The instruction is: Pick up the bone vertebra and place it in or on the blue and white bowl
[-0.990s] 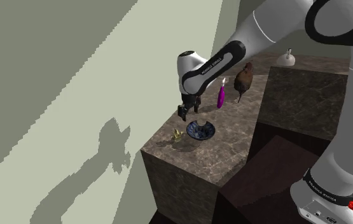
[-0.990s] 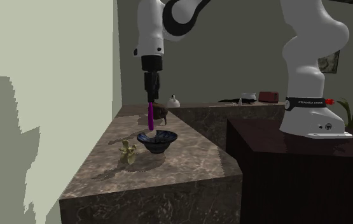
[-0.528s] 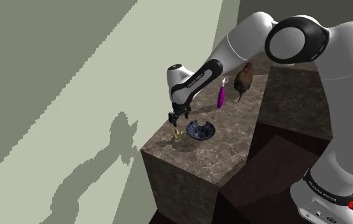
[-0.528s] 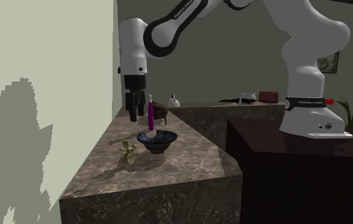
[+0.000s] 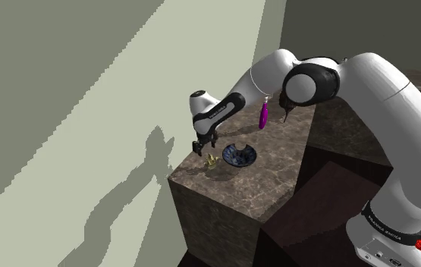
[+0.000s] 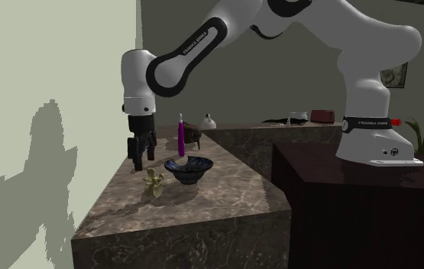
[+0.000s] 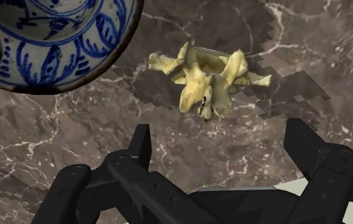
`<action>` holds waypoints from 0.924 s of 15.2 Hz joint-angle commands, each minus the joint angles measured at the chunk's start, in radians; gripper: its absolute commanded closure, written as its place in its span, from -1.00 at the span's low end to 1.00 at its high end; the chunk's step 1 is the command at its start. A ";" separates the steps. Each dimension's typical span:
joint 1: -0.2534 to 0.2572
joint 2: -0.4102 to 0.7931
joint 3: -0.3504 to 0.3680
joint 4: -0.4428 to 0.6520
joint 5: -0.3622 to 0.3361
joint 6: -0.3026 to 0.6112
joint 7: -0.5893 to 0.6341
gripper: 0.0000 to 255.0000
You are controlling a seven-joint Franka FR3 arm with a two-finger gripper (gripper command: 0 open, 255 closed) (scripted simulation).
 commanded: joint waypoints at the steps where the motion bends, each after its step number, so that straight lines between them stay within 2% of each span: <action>1: 0.005 0.042 -0.003 0.045 -0.001 -0.001 0.001 -1.00; 7: 0.008 0.113 -0.011 0.078 -0.006 0.037 0.002 -1.00; 14: 0.008 0.113 -0.011 0.078 -0.006 0.037 0.002 -1.00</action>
